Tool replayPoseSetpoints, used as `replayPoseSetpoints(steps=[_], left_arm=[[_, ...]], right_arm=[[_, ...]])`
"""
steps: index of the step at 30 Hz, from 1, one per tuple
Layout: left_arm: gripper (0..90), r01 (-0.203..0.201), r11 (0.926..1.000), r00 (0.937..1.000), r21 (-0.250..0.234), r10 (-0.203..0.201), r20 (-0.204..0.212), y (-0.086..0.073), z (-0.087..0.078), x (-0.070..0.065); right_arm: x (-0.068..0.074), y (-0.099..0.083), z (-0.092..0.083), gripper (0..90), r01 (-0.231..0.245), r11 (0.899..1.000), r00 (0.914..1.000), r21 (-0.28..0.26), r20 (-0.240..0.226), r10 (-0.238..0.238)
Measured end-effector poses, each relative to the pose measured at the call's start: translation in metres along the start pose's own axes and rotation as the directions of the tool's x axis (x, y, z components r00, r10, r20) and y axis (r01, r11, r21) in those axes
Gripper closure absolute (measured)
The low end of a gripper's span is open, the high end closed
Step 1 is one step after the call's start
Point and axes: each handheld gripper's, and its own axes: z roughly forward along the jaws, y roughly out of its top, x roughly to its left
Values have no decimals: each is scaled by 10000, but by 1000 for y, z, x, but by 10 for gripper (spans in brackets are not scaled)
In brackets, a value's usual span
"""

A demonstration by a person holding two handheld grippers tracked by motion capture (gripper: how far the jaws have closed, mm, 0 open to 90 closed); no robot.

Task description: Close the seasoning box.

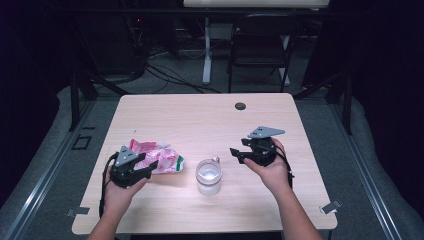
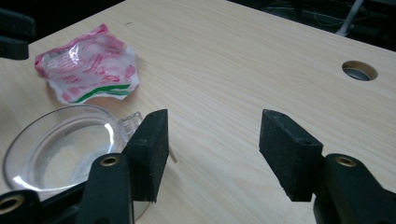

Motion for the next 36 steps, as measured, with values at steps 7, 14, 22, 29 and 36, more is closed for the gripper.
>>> replayPoseSetpoints(steps=[7,14,22,29,36], left_arm=[[478,96,9994,9989,337,-81,-456,-14,4,16],[468,337,9968,9976,724,-292,-626,-22,11,23],[467,658,9941,9942,863,-579,-903,-26,14,29],[461,662,9937,9944,909,-582,-882,-26,16,29],[462,609,9905,9936,1230,-484,-1021,-27,21,29]], right_arm=[[-18,-16,3,413,-402,9987,9969,301,694,380],[-28,-53,-3,414,-1023,9899,9898,985,1088,915],[-38,-83,-10,411,-1559,9821,9803,1058,1387,1407],[-45,-93,-8,411,-1922,9770,9733,929,1452,1777],[-51,-102,-2,411,-2051,9695,9720,1340,1441,1857]])
